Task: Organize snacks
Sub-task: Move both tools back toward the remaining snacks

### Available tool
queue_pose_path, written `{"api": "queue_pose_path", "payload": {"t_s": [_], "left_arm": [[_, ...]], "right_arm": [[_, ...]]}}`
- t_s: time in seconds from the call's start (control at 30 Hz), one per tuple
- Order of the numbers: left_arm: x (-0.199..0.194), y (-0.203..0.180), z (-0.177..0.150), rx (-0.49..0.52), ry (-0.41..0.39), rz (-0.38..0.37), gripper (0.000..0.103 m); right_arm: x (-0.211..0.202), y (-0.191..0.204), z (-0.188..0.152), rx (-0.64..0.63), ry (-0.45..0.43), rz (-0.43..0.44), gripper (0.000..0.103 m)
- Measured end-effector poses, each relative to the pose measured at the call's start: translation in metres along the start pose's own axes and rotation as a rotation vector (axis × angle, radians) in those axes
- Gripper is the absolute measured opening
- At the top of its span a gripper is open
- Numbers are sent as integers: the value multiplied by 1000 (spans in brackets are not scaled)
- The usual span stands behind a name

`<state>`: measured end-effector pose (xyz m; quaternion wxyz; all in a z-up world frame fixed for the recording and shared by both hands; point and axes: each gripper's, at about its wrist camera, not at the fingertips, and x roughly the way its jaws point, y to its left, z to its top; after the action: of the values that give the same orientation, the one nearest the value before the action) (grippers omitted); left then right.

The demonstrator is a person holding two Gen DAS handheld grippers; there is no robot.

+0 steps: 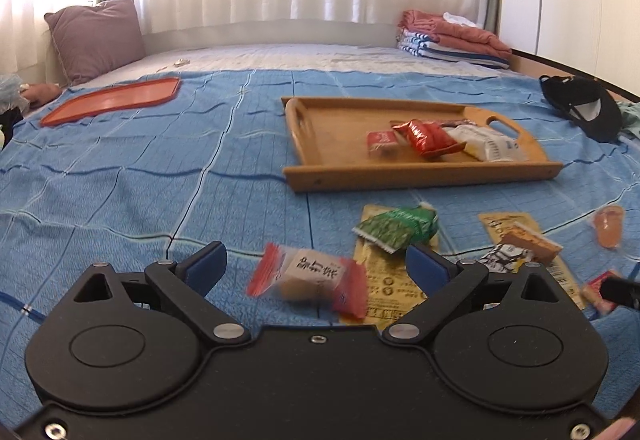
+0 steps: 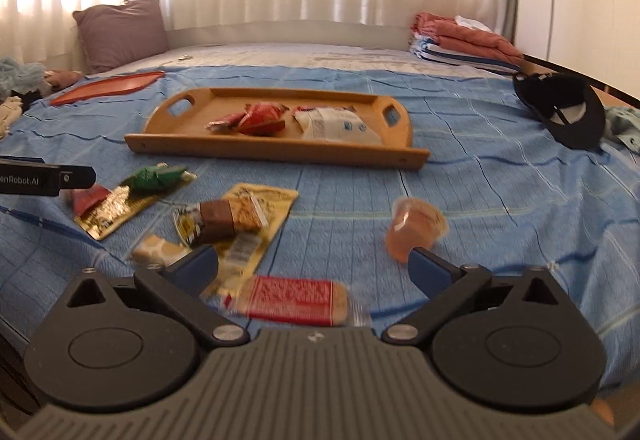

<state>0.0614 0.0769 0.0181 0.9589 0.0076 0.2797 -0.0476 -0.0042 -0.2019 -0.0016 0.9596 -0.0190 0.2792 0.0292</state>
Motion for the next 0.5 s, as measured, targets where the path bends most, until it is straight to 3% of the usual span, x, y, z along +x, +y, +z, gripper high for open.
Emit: {"api": "queue_pose_path", "payload": {"t_s": [0.5], "left_arm": [[21,-2,-13,20,26,21,97]], "right_arm": [[11,10,-21,38,34,-46,103]]}}
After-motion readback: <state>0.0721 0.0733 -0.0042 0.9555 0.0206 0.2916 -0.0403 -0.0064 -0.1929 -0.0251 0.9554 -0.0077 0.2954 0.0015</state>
